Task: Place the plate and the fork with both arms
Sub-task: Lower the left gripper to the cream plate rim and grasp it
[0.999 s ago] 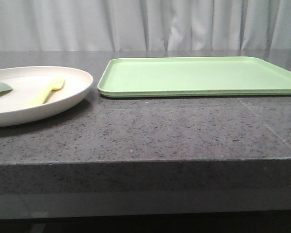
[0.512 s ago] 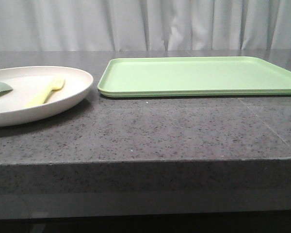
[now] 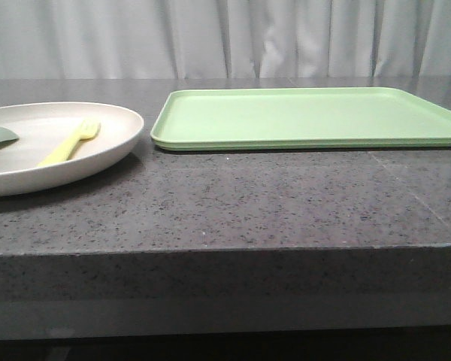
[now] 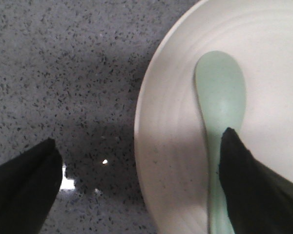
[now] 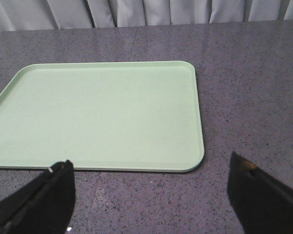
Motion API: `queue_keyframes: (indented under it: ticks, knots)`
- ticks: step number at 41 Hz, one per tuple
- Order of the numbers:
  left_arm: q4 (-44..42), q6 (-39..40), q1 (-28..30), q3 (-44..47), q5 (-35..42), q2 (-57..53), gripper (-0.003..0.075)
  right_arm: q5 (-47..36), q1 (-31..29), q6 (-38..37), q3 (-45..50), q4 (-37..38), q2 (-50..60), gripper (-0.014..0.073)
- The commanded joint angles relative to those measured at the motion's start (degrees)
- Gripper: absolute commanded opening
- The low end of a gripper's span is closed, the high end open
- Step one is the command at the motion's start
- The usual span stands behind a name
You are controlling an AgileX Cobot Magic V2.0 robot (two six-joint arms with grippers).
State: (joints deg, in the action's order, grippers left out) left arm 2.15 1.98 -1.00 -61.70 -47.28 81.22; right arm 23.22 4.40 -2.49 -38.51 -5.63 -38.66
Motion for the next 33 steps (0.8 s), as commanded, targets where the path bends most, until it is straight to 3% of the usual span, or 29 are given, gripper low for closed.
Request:
queue_keyframes:
  ticks: [1, 10, 23, 33]
  knots:
    - [-0.32, -0.04, 0.1, -2.44, 1.28, 0.83, 0.063, -3.27, 0.01, 0.48, -2.15, 0.37, -0.15, 0.0653]
    - [-0.32, -0.04, 0.1, -2.44, 1.82, 3.07, 0.0604, -3.14, 0.01, 0.48, -2.15, 0.37, -0.15, 0.0653]
    - [1.11, -0.04, 0.1, -2.05, 3.3, 3.2, 0.0347, -3.14, 0.01, 0.48, -2.15, 0.37, -0.15, 0.0653]
    - [2.25, -0.04, 0.1, -1.84, 3.67, 3.2, 0.0285, -3.14, 0.01, 0.48, -2.15, 0.37, -0.15, 0.0653]
